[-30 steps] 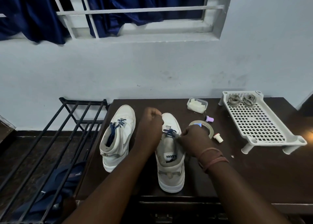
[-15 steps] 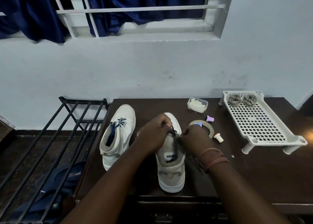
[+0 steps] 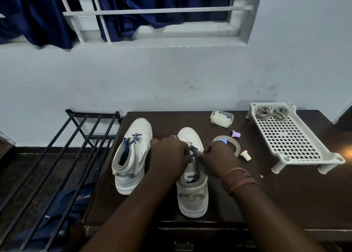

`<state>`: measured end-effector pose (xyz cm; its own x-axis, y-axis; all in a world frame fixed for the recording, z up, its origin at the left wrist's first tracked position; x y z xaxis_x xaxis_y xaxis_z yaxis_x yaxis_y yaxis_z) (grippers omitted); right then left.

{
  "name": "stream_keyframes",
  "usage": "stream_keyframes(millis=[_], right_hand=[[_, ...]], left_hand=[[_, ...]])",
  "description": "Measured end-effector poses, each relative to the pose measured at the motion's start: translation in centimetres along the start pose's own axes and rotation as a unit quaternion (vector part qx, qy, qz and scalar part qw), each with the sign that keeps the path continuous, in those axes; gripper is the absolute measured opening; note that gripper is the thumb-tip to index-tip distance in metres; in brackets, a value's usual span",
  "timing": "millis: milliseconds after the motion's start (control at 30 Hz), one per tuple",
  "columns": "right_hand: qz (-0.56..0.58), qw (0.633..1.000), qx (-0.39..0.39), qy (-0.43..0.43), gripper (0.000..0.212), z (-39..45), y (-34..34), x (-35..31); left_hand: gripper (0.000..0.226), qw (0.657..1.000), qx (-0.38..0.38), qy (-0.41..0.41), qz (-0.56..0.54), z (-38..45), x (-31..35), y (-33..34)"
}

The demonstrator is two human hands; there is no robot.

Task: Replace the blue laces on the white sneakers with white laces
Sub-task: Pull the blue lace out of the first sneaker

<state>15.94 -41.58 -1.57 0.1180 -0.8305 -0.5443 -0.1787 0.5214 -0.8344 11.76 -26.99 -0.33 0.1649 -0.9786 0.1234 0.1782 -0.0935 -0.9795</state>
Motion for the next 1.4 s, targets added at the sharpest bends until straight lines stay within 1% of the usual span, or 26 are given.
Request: stream_keyframes(millis=[67,100,133,167,200,233,300,333,367,400,433,500,533,567,633,667,700,767,833,867,933,1000,1100,1267,1333,1400], right_hand=[[0.010,1.000,-0.001,0.005,0.027,-0.1,-0.1,0.0],[0.014,1.000,-0.002,0.009,0.029,-0.2,-0.1,0.0],[0.020,1.000,-0.004,0.013,0.028,-0.2,-0.2,0.0],[0.027,0.999,-0.006,0.016,0.025,-0.2,-0.1,0.0],[0.032,0.999,-0.008,0.017,0.022,-0.1,-0.1,0.1],[0.032,0.999,-0.009,0.017,0.020,-0.1,-0.1,0.1],[0.027,0.999,-0.010,0.016,0.019,-0.1,-0.1,0.0],[0.024,1.000,-0.011,0.016,0.020,-0.1,-0.1,0.0],[0.017,1.000,-0.009,0.013,0.021,-0.1,-0.1,0.0],[0.008,1.000,-0.005,0.009,0.022,-0.1,-0.1,-0.1],[-0.002,1.000,0.004,0.004,0.021,-0.2,-0.2,-0.2],[-0.019,0.999,0.026,-0.018,0.014,-0.7,-0.1,-0.7],[-0.027,0.998,0.038,-0.034,0.012,-1.0,-0.2,-1.0],[-0.036,0.996,0.053,-0.054,0.012,-1.3,-0.2,-1.5],[-0.061,0.986,0.085,-0.131,0.018,-1.8,-0.3,-2.8],[-0.074,0.976,0.103,-0.179,0.019,-2.0,-0.4,-3.6],[-0.076,0.965,0.118,-0.222,0.018,-2.2,-0.4,-4.4],[-0.024,0.959,0.114,-0.260,0.021,-2.4,-0.3,-5.5],[0.012,0.965,0.100,-0.244,0.023,-2.3,0.2,-5.6],[0.003,0.969,0.087,-0.229,0.021,-2.2,0.5,-5.2],[-0.030,0.976,0.065,-0.204,0.013,-1.8,1.0,-4.3],[-0.045,0.977,0.063,-0.198,0.010,-1.5,1.3,-3.7],[-0.085,0.974,0.065,-0.202,0.013,-1.4,1.9,-3.5],[-0.062,0.981,0.058,-0.173,0.014,-1.1,2.3,-2.9],[-0.055,0.982,0.050,-0.172,0.013,-1.1,2.5,-2.8],[-0.056,0.983,0.049,-0.171,0.011,-0.9,2.7,-2.7]], left_hand=[[0.026,0.999,0.040,0.005,-0.031,0.0,0.2,-0.2],[0.025,0.994,0.043,-0.007,-0.101,0.0,0.2,0.0],[0.024,0.979,0.030,-0.022,-0.199,0.1,0.2,-0.2],[0.021,0.953,0.014,-0.042,-0.300,0.1,0.2,-0.4],[0.016,0.914,-0.005,-0.066,-0.401,0.2,0.2,-0.8],[0.015,0.855,-0.029,-0.100,-0.508,0.2,0.2,-1.3],[0.017,0.702,-0.076,-0.163,-0.689,0.5,0.4,-2.1],[0.017,0.653,-0.078,-0.183,-0.731,0.7,0.2,-2.3],[0.017,0.645,-0.068,-0.202,-0.734,0.9,-0.1,-2.4],[0.019,0.665,-0.051,-0.223,-0.711,1.2,-0.5,-1.9],[0.020,0.694,-0.030,-0.250,-0.674,1.3,-1.0,-1.3],[0.024,0.738,0.013,-0.315,-0.596,1.2,-1.8,-0.4],[0.029,0.761,0.018,-0.338,-0.554,1.1,-2.2,0.0],[0.037,0.792,-0.004,-0.342,-0.506,1.0,-2.4,0.1],[0.054,0.853,-0.086,-0.305,-0.415,0.7,-2.1,0.5],[0.056,0.881,-0.103,-0.282,-0.365,0.4,-1.9,0.4],[0.055,0.908,-0.093,-0.257,-0.317,0.4,-1.8,0.4],[0.045,0.948,-0.013,-0.216,-0.235,0.2,-1.5,-0.1],[0.030,0.958,0.046,-0.205,-0.197,-0.3,-1.6,-0.7],[0.025,0.958,0.051,-0.194,-0.204,-0.4,-1.7,-0.8],[0.018,0.959,0.016,-0.158,-0.234,-0.2,-1.8,-0.6],[0.011,0.966,-0.024,-0.135,-0.220,-0.3,-1.6,-0.3],[0.018,0.965,-0.023,-0.103,-0.239,-0.2,-1.4,0.0],[0.028,0.937,-0.128,-0.134,-0.296,0.3,-2.9,0.8],[0.034,0.912,-0.162,-0.168,-0.337,0.5,-3.4,1.1],[0.033,0.888,-0.182,-0.191,-0.377,0.5,-3.7,1.4]])
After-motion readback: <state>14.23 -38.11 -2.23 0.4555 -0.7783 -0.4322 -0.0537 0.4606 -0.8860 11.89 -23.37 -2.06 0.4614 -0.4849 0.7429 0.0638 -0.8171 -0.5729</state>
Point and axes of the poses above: each hand's wrist, its own z-axis towards the middle knuckle, its own y-axis out of the palm, x = y × z, the point moved 2 cm from there along z, towards the middle knuckle, and after that the axes turned 8 degrees about -y, right-handed, at the moved point
